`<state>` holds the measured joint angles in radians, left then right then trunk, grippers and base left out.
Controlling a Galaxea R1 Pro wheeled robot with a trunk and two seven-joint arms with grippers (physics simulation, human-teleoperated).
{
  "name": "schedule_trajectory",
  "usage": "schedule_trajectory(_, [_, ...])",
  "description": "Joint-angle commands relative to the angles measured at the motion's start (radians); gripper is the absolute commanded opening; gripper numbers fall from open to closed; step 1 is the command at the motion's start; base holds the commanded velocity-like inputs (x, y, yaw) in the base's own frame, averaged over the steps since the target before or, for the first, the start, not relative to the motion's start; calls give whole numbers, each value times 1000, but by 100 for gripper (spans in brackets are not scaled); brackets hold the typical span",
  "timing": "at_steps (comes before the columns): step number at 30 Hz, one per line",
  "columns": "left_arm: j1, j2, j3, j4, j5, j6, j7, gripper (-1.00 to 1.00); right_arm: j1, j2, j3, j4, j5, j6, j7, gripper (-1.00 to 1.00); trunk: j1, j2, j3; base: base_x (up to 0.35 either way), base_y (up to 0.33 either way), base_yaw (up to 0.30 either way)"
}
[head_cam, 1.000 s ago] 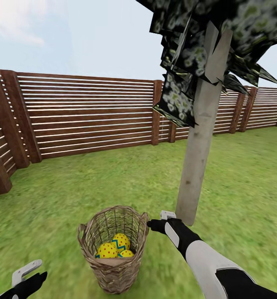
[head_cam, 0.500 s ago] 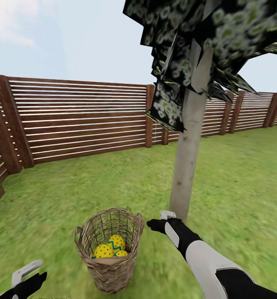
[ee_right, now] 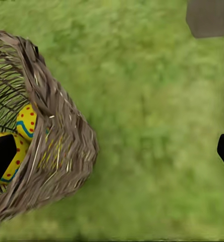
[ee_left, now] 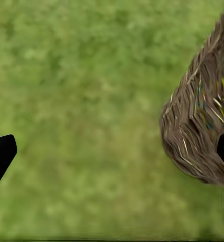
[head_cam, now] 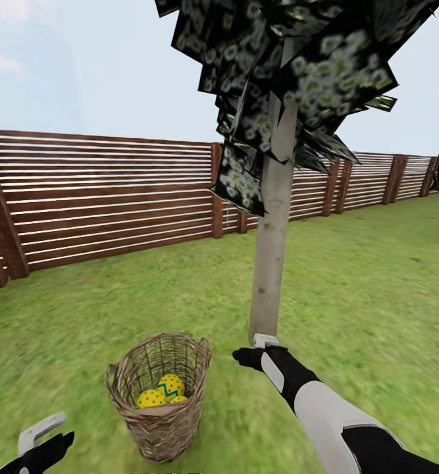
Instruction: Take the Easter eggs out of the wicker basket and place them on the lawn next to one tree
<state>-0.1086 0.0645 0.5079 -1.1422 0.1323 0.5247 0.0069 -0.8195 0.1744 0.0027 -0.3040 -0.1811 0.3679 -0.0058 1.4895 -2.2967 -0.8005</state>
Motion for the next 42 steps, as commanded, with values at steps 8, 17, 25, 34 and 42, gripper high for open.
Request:
schedule_trajectory(8, [0, 0, 1, -1, 9, 5, 1, 100, 0, 0, -1, -1, -6, 3, 0, 100, -31, 56, 31, -161, 0, -143])
schedule_trajectory(17, [0, 0, 1, 0, 8, 5, 1, 100, -1, 0, -1, -1, -6, 2, 0, 100, -66, 119, 61, -151, 0, -20])
schedule_trajectory(25, [0, 0, 1, 1, 7, 5, 1, 100, -1, 0, -1, -1, -6, 1, -1, 100, -97, 175, 86, -115, 0, -2])
schedule_trajectory(34, [0, -1, 1, -2, 9, 5, 15, 100, 0, 0, -1, -1, -6, 1, -2, 100, -131, 238, 114, -11, 0, 0])
schedule_trajectory(42, [0, -12, -1, -93, 8, 29, 22, 100, 0, 0, -3, -1, -6, -4, -2, 100, -162, 294, 139, -1, 0, 0])
